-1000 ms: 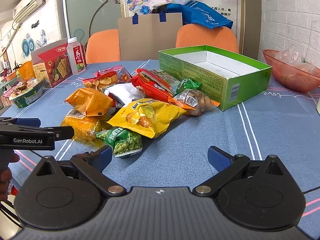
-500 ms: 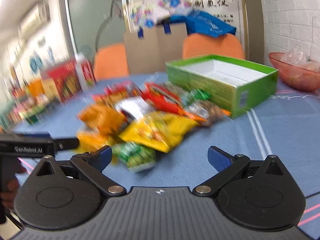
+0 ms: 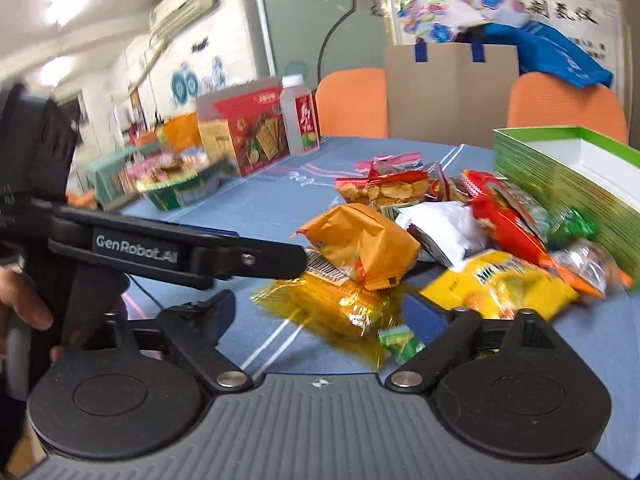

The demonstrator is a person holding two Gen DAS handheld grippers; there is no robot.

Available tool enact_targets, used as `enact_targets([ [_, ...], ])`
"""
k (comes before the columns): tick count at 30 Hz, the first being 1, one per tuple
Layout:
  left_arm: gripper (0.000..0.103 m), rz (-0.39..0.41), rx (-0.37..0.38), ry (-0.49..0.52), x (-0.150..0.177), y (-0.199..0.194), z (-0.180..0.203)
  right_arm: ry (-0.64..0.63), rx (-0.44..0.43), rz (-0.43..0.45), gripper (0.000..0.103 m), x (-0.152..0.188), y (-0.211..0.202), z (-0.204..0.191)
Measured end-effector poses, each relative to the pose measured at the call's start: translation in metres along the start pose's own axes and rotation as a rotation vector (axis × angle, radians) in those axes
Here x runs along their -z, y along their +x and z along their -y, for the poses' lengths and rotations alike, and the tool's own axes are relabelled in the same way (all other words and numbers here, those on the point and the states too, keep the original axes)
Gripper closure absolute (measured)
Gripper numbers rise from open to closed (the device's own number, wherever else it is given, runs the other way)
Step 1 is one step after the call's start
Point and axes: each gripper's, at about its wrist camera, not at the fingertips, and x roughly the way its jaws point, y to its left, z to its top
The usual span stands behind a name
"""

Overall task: Organize snacks
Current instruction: 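Grasp the yellow corn bag with both grippers and lift it, then carry the yellow corn bag into the green box and open grippers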

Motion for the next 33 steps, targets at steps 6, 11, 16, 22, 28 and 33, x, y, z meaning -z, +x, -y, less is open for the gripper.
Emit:
enact_targets([
  [6, 0.012, -0.058, 0.057, -0.063, 0.009, 0.013, -0.013, -0.032, 0.025, -0.064, 0.011, 0.010, 0.012, -0.002],
  [11, 0.000, -0.057, 0.059, -0.100, 0.012, 0.011, -0.020, -0.003, -0.006, -0.054, 0.008, 0.013, 0.011, 0.007],
  [16, 0.015, -0.045, 0.098, -0.122, 0.019, 0.002, -0.018, -0.034, -0.001, -0.058, 0.024, 0.016, 0.012, 0.000],
  [22, 0.022, 0.005, 0.135, -0.073, 0.018, -0.043, 0.007, 0.010, -0.070, -0.036, 0.030, 0.015, -0.028, -0.003],
  [28, 0.022, 0.119, 0.216, 0.052, -0.023, -0.051, 0.053, 0.007, 0.000, 0.141, 0.031, -0.005, -0.076, 0.012],
  [33, 0.022, 0.128, 0.316, 0.102, -0.066, -0.003, 0.091, 0.030, 0.135, 0.240, 0.032, -0.023, -0.093, 0.055],
])
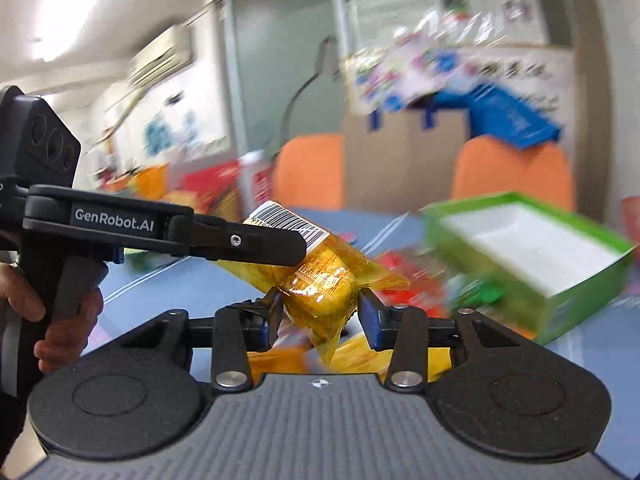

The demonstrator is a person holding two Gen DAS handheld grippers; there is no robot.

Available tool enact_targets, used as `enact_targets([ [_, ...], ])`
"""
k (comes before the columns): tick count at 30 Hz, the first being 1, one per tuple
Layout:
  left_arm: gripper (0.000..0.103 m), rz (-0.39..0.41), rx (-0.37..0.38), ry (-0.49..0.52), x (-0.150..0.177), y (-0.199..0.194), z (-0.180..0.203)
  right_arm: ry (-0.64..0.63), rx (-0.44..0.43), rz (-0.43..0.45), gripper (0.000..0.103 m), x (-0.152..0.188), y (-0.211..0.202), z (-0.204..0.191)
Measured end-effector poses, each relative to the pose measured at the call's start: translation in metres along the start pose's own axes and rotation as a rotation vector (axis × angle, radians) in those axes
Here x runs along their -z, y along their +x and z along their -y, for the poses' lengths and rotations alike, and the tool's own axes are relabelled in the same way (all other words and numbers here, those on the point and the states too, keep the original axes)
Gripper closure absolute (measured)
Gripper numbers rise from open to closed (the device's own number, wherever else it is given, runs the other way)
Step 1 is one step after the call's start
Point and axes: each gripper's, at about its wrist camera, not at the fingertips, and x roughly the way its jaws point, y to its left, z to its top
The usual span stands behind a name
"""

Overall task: Organize snacks
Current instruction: 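Carry the yellow corn bag into the green box and open grippers, then grasp the yellow chip bag with both grippers and lift it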

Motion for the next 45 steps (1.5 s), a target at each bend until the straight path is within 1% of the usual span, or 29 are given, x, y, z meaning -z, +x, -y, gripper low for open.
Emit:
enact_targets([
  [5, 0.022, -0.049, 0.088, -0.021, -0.027, 0.077, 0.006, 0.022, 0.122, 0.030, 0.032, -0.008, 0.013, 0.051],
  [8, 0.021, -0.089, 0.112, -0.040, -0.039, 0.119, 0.006, 0.047, 0.165, 0.034, 0.032, -0.008, 0.026, 0.083],
  [13, 0.021, -0.147, 0.119, -0.075, -0.049, 0.176, 0.001, 0.079, 0.210, 0.020, 0.032, -0.004, 0.046, 0.126],
  [18, 0.019, -0.173, 0.092, -0.062, -0.056, 0.210, 0.000, 0.141, 0.214, 0.017, 0.032, -0.001, 0.063, 0.155],
  [19, 0.017, -0.174, 0.082, -0.058, -0.057, 0.215, -0.001, 0.148, 0.215, 0.014, 0.032, -0.001, 0.067, 0.159],
  [20, 0.012, -0.177, 0.070, -0.053, -0.057, 0.219, -0.002, 0.151, 0.217, 0.011, 0.032, 0.000, 0.071, 0.161],
  [21, 0.003, -0.185, 0.050, -0.044, -0.056, 0.224, -0.003, 0.150, 0.217, 0.007, 0.032, 0.001, 0.074, 0.163],
  [22, 0.000, -0.204, 0.027, -0.032, -0.054, 0.228, -0.003, 0.147, 0.218, 0.000, 0.030, 0.003, 0.079, 0.164],
  [23, 0.000, -0.230, -0.007, -0.020, -0.051, 0.231, -0.003, 0.141, 0.233, -0.012, 0.026, 0.004, 0.085, 0.164],
  [24, 0.000, -0.232, -0.044, -0.002, -0.048, 0.229, -0.002, 0.125, 0.256, -0.028, 0.019, 0.005, 0.089, 0.163],
  [25, 0.000, -0.218, -0.074, 0.024, -0.045, 0.225, 0.000, 0.101, 0.285, -0.048, 0.000, 0.007, 0.091, 0.160],
  [27, 0.000, -0.216, -0.094, 0.052, -0.044, 0.214, 0.004, 0.033, 0.309, -0.027, 0.000, 0.008, 0.084, 0.151],
  [28, 0.000, -0.214, -0.089, 0.050, -0.045, 0.207, 0.004, 0.012, 0.318, -0.020, 0.000, 0.007, 0.078, 0.144],
  [30, 0.000, -0.180, -0.065, 0.025, -0.050, 0.186, 0.006, 0.001, 0.322, -0.004, 0.000, 0.002, 0.063, 0.136],
  [33, 0.000, -0.127, -0.041, -0.005, -0.058, 0.145, 0.013, 0.046, 0.272, 0.058, 0.000, -0.004, 0.031, 0.122],
  [37, 0.000, -0.075, -0.068, 0.022, -0.052, 0.084, 0.027, 0.078, 0.206, 0.083, 0.000, 0.001, -0.005, 0.094],
  [39, 0.000, -0.048, -0.067, 0.038, -0.039, 0.054, 0.028, 0.084, 0.175, 0.077, 0.000, 0.009, -0.016, 0.080],
  [41, 0.000, -0.043, -0.073, 0.040, -0.023, 0.030, 0.025, 0.100, 0.137, 0.053, 0.000, 0.020, -0.023, 0.068],
  [45, 0.000, -0.066, -0.123, 0.013, 0.018, -0.002, 0.013, 0.135, 0.091, -0.045, 0.000, 0.040, -0.015, 0.047],
])
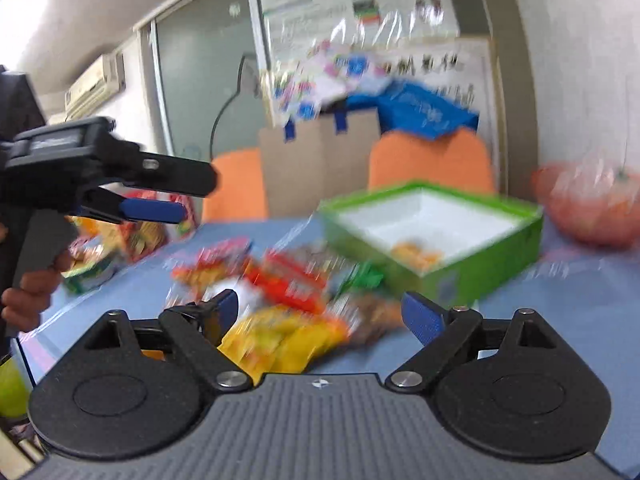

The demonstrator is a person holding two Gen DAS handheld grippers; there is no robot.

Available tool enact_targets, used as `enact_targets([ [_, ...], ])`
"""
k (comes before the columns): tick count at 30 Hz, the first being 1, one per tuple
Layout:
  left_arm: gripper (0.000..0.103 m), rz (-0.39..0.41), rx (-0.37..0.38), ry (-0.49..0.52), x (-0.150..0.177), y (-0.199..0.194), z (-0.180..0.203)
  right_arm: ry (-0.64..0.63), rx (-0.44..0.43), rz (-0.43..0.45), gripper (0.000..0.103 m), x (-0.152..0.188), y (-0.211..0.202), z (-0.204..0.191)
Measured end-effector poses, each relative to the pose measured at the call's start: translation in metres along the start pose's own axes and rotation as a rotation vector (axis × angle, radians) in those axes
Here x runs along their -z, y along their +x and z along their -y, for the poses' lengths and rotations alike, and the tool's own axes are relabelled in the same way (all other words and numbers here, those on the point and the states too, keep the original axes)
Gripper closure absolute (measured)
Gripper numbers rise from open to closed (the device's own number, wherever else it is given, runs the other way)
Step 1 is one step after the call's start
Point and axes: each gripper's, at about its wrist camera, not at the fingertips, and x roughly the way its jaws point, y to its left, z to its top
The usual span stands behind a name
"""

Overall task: Organize snacks
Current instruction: 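Grasp the yellow chip bag with both grippers and lift it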

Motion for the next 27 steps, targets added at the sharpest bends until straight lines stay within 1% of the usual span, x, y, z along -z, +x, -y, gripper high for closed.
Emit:
enact_targets([
  [1, 0.000, -0.010, -0.018, -0.009, 0.010, -0.004, -0.004, 0.007, -0.008, -0.023, 0.000, 0.006, 0.002, -0.004],
  [3, 0.000, -0.034, -0.047, -0.059, 0.031, -0.013, -0.017, 0.026, -0.024, -0.059, 0.000, 0.017, 0.007, -0.010],
  [5, 0.000, -0.060, -0.034, -0.120, 0.045, -0.016, -0.030, 0.041, -0.033, -0.095, 0.000, 0.020, 0.015, -0.014],
  [7, 0.000, -0.072, -0.013, -0.162, 0.049, -0.016, -0.038, 0.052, -0.024, -0.124, 0.000, 0.020, 0.022, -0.017],
  [9, 0.000, -0.076, 0.011, -0.152, 0.045, -0.012, -0.038, 0.065, -0.012, -0.133, 0.000, 0.020, 0.024, -0.017],
  [11, 0.000, -0.078, 0.062, -0.117, 0.037, -0.001, -0.034, 0.082, -0.008, -0.129, 0.000, 0.021, 0.022, -0.016],
  [14, 0.000, -0.137, 0.126, -0.095, 0.025, 0.030, -0.031, 0.122, 0.008, -0.129, 0.000, 0.024, 0.016, -0.012],
  [17, 0.000, -0.209, 0.145, -0.107, 0.018, 0.061, -0.034, 0.157, -0.001, -0.127, 0.000, 0.022, 0.023, -0.009],
  [19, 0.000, -0.237, 0.153, -0.131, 0.015, 0.075, -0.039, 0.175, -0.024, -0.143, 0.000, 0.020, 0.034, -0.009],
  [23, 0.000, -0.261, 0.146, -0.153, 0.011, 0.085, -0.047, 0.255, -0.067, -0.157, 0.000, 0.018, 0.054, -0.005],
  [27, 0.000, -0.280, 0.152, -0.145, 0.012, 0.087, -0.049, 0.321, -0.065, -0.167, 0.000, 0.020, 0.063, 0.001],
])
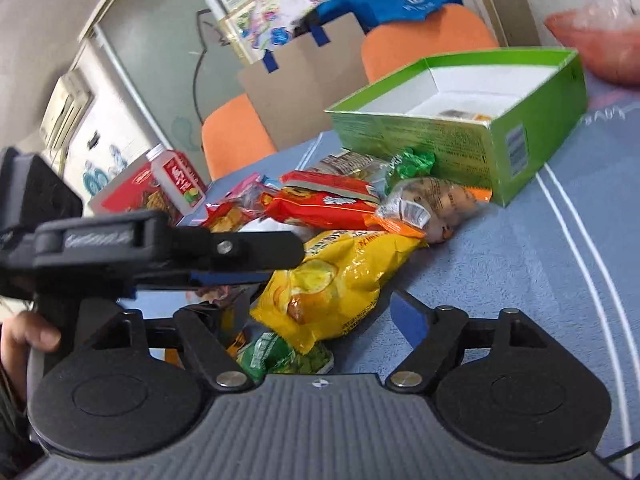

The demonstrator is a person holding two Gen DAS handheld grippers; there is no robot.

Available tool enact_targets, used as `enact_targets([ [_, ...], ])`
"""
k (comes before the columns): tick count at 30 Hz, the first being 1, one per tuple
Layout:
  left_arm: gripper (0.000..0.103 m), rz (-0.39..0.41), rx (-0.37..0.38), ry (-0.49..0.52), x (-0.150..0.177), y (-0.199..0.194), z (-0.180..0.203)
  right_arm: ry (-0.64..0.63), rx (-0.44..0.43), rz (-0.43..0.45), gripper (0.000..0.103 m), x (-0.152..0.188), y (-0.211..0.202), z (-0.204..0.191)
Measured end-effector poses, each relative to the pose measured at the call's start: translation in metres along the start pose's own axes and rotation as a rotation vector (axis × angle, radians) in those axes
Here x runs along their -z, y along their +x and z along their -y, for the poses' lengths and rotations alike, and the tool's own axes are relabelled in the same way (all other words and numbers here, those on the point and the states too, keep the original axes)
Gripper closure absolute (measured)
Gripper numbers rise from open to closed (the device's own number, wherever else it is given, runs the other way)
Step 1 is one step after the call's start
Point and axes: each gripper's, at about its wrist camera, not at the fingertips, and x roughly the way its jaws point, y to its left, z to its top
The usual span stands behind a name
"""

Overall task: Organize snacks
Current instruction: 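Grasp the yellow chip bag with both grippers and lift it, then lower the yellow chip bag into the green box and release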

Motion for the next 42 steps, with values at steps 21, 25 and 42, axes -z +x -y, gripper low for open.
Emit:
enact_targets([
  [21, 0.055, 0.110, 0.088, 0.085, -0.014, -0.021, 0.059, -0.123, -0.015, 0.173, 0.041, -0.015, -0.055, -0.011],
  [25, 0.055, 0.153, 0.111, 0.134, -0.043, -0.012, 0.080, -0.167, 0.017, 0.258, 0.041, -0.044, -0.062, -0.008],
  [42, 0.054, 0.079, 0.117, 0.126, -0.124, 0.115, 0.084, -0.173, 0.137, 0.290, 0.042, -0.111, -0.010, 0.083],
])
